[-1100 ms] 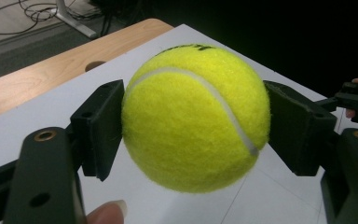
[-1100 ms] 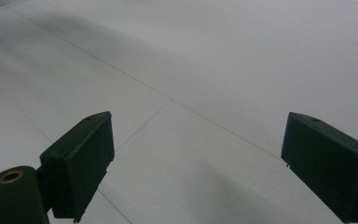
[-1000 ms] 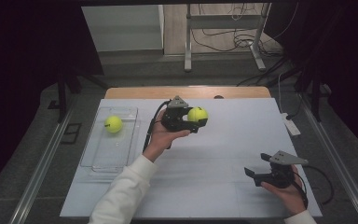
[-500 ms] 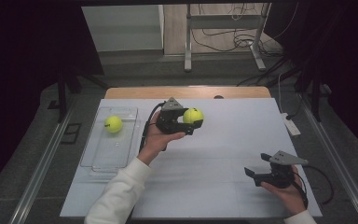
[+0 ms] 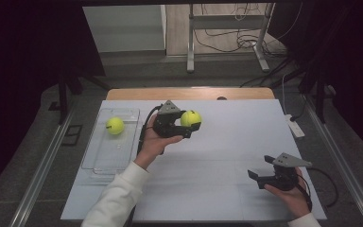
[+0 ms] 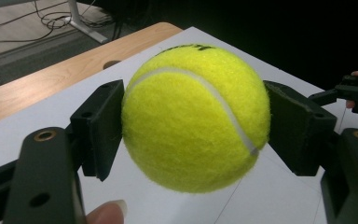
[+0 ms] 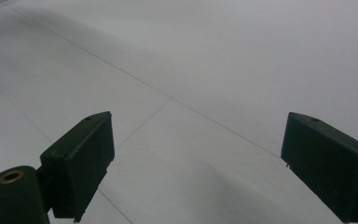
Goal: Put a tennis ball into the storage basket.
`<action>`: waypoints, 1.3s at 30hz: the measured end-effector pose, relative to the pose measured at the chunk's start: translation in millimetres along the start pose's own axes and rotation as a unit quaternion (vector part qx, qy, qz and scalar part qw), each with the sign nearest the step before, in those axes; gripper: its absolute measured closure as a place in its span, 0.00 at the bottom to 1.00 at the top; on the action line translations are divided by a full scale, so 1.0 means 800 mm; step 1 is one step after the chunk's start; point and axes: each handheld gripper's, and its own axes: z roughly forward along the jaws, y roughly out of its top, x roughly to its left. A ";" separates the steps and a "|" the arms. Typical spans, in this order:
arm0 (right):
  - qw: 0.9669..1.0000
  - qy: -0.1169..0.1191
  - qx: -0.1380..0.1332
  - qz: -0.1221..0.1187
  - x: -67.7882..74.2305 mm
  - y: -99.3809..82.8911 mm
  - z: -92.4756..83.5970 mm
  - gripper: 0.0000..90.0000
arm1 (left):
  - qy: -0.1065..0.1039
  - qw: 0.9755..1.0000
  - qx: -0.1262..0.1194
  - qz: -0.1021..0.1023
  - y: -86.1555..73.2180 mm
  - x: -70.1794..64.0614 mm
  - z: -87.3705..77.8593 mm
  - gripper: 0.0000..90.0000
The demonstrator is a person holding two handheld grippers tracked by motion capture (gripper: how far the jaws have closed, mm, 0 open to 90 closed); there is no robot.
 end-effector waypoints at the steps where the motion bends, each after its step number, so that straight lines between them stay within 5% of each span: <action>1: 1.000 0.000 0.000 0.000 0.000 0.000 0.000 0.11 | 0.001 1.000 0.000 0.000 -0.001 0.001 -0.001 0.30; 39: 1.000 -0.001 0.005 0.002 0.000 -0.002 0.002 0.11 | 0.023 1.000 -0.012 -0.013 -0.017 0.023 -0.030 0.30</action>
